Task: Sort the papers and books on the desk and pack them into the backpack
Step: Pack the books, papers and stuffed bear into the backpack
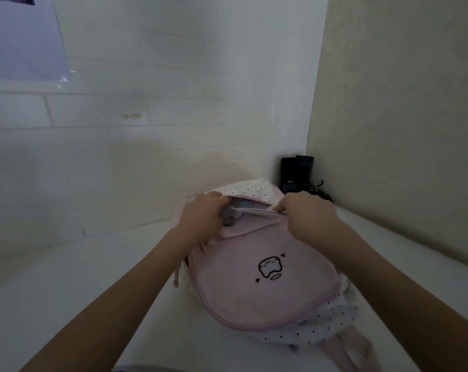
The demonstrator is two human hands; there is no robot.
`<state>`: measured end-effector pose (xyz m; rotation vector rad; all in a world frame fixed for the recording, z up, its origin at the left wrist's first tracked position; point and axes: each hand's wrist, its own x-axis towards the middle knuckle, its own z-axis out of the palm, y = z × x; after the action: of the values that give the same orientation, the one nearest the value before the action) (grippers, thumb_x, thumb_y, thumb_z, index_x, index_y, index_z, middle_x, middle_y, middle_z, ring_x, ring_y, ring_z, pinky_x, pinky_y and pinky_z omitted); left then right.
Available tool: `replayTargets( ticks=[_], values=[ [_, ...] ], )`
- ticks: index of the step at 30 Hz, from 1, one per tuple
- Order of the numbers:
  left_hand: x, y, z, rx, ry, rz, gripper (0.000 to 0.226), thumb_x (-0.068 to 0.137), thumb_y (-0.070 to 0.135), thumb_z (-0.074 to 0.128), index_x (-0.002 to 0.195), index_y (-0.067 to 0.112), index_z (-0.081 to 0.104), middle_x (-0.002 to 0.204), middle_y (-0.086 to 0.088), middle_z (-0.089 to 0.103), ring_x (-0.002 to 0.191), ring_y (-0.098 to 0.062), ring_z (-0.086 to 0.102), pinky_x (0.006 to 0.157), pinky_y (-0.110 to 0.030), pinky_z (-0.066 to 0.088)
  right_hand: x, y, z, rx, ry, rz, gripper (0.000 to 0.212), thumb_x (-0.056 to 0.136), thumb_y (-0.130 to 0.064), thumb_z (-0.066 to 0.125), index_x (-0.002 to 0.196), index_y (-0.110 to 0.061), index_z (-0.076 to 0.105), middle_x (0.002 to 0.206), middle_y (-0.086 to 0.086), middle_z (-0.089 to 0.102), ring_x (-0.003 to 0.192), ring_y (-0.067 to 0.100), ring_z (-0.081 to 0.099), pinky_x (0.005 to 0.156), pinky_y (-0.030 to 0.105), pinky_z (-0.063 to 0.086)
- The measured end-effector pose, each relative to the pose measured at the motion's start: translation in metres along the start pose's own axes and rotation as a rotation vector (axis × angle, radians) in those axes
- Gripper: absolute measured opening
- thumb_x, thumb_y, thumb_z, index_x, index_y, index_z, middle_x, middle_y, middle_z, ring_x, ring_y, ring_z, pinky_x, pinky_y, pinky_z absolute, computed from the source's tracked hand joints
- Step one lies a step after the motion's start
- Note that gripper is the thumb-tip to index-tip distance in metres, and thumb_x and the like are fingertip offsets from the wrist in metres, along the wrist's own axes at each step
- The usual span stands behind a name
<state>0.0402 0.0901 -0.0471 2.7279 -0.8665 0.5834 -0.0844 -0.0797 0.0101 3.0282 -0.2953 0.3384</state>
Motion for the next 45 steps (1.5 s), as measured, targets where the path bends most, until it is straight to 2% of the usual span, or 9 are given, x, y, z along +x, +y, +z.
replayTargets(
  ticks=[5, 13, 18, 24, 30, 33, 35, 39, 45],
  values=[
    [0.004, -0.008, 0.004, -0.004, -0.099, -0.013, 0.027, 0.087, 0.018, 0.055, 0.111, 0.02, 0.069, 0.111, -0.004, 0.058, 0.106, -0.028, 0.054, 0.08, -0.034, 0.045, -0.003, 0.018, -0.012, -0.105, 0.104, -0.022, 0.042, 0.091, -0.005, 0.046, 0.121, -0.028, 0.063, 0.113, 0.005, 0.062, 0.1, 0.025, 0.061, 0.073, 0.029, 0.037],
    [0.009, -0.013, 0.006, 0.047, -0.076, 0.107, 0.045, 0.084, 0.004, 0.045, 0.123, 0.02, 0.061, 0.134, -0.002, 0.057, 0.099, -0.035, 0.056, 0.087, -0.041, 0.047, 0.021, -0.008, 0.047, -0.143, 0.298, -0.314, 0.055, 0.092, -0.01, 0.051, 0.143, -0.026, 0.039, 0.142, 0.011, 0.045, 0.126, 0.033, 0.046, 0.098, 0.043, 0.041],
    [0.012, -0.009, 0.0, 0.184, -0.338, -0.013, 0.043, 0.09, 0.003, 0.043, 0.127, 0.018, 0.06, 0.158, -0.006, 0.019, 0.128, -0.037, 0.031, 0.109, -0.038, 0.028, 0.026, 0.01, 0.055, -0.178, 0.501, -0.582, 0.053, 0.054, -0.01, 0.086, 0.103, -0.028, 0.073, 0.089, 0.002, 0.066, 0.079, 0.023, 0.062, 0.052, 0.028, 0.049],
    [0.023, -0.02, 0.003, 0.098, -0.447, -0.067, 0.049, 0.087, 0.001, 0.042, 0.12, 0.027, 0.065, 0.158, -0.006, 0.02, 0.134, -0.037, 0.031, 0.113, -0.041, 0.022, 0.03, 0.039, 0.054, -0.081, 0.537, -0.627, 0.056, 0.063, -0.005, 0.084, 0.109, -0.033, 0.071, 0.089, 0.002, 0.065, 0.08, 0.021, 0.059, 0.045, 0.021, 0.029],
    [0.007, -0.016, -0.017, -0.046, 0.064, -0.063, 0.026, 0.072, -0.003, 0.055, 0.081, 0.009, 0.076, 0.115, -0.011, 0.063, 0.105, -0.031, 0.058, 0.083, -0.037, 0.05, 0.035, 0.029, 0.056, -0.073, 0.589, -0.68, 0.049, 0.07, -0.004, 0.073, 0.11, -0.031, 0.071, 0.091, 0.003, 0.066, 0.08, 0.023, 0.06, 0.044, 0.022, 0.031],
    [-0.01, -0.02, -0.012, 0.059, 0.314, 0.06, 0.014, 0.074, 0.0, 0.065, 0.081, 0.009, 0.073, 0.113, -0.01, 0.065, 0.098, -0.032, 0.061, 0.061, -0.04, 0.054, 0.035, 0.041, 0.061, -0.082, 0.618, -0.669, 0.046, 0.08, -0.013, 0.043, 0.11, -0.033, 0.07, 0.09, 0.001, 0.064, 0.08, 0.02, 0.057, 0.044, 0.021, 0.025],
    [-0.013, -0.017, -0.008, 0.158, 0.356, 0.109, 0.017, 0.073, 0.006, 0.071, 0.087, 0.015, 0.074, 0.126, -0.01, 0.061, 0.107, -0.034, 0.057, 0.057, -0.04, 0.054, 0.034, 0.047, 0.064, -0.093, 0.637, -0.666, 0.045, 0.079, -0.012, 0.045, 0.109, -0.032, 0.071, 0.09, 0.002, 0.065, 0.079, 0.021, 0.058, 0.045, 0.02, 0.025],
    [0.0, -0.011, 0.001, 0.227, -0.161, -0.02, 0.029, 0.092, 0.017, 0.052, 0.117, 0.023, 0.065, 0.16, -0.006, 0.012, 0.142, -0.035, 0.011, 0.109, -0.049, 0.025, 0.031, 0.045, 0.064, -0.104, 0.727, -0.623, 0.048, 0.077, -0.014, 0.038, 0.105, -0.03, 0.073, 0.087, 0.002, 0.067, 0.075, 0.022, 0.061, 0.044, 0.02, 0.029],
    [0.014, -0.022, -0.002, 0.034, -0.414, -0.13, 0.043, 0.086, -0.001, 0.044, 0.118, 0.018, 0.064, 0.159, -0.018, 0.011, 0.14, -0.039, 0.021, 0.115, -0.037, 0.021, 0.037, 0.019, 0.069, -0.098, 0.767, -0.536, 0.041, 0.071, -0.012, 0.055, 0.104, -0.029, 0.074, 0.084, 0.002, 0.066, 0.074, 0.024, 0.061, 0.045, 0.024, 0.043]
  ],
)
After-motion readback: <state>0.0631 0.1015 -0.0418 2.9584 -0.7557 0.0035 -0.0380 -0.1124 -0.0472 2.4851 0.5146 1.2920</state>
